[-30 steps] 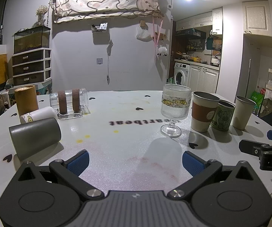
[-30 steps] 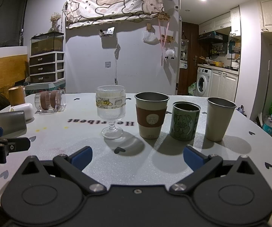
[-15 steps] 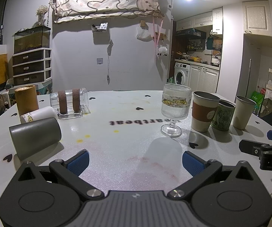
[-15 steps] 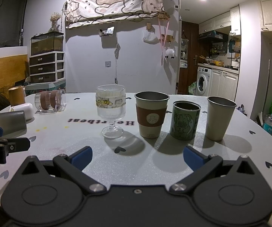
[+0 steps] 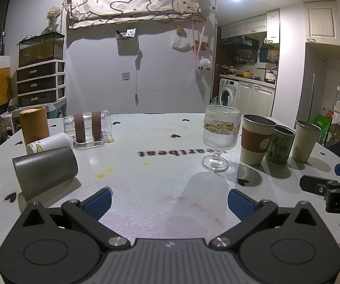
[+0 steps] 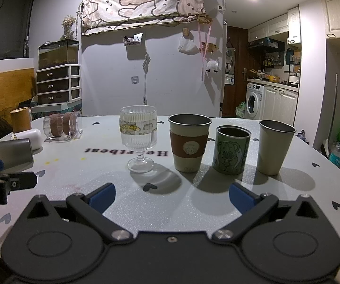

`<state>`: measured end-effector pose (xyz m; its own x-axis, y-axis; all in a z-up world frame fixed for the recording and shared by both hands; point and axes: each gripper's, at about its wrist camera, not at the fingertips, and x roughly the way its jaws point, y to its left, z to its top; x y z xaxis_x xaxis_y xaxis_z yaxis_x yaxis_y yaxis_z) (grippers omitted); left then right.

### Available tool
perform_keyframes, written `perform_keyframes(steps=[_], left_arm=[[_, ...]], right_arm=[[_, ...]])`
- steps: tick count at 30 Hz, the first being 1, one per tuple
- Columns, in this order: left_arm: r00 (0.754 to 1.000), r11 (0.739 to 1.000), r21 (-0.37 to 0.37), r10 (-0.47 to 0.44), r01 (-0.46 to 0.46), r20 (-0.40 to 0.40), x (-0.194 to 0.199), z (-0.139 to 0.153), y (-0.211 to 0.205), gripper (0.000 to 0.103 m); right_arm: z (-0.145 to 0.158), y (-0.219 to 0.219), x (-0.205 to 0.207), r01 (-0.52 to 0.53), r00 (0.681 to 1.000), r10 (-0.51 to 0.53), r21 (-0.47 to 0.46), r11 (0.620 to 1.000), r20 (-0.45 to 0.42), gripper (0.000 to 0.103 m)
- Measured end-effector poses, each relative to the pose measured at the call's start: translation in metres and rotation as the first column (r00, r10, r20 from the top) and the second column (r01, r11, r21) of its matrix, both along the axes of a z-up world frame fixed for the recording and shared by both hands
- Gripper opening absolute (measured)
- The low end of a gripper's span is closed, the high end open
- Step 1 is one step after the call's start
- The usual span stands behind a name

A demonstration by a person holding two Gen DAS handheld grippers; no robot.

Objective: Flip cup upright

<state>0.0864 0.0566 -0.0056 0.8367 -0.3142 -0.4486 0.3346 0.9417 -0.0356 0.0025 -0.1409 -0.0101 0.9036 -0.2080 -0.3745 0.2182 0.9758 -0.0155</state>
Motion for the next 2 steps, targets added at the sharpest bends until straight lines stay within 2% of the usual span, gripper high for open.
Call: perform_keyframes(steps=[2], left_arm=[[1.000,1.000,0.001,0.003,-0.003,-0.001,-0.0002,-0.0011,0.0004,0.103]], right_arm=[[-0.0001,-0.0001,-0.0002,-0.001,1.000,0.001,0.000,1.000,0.000,0.103]])
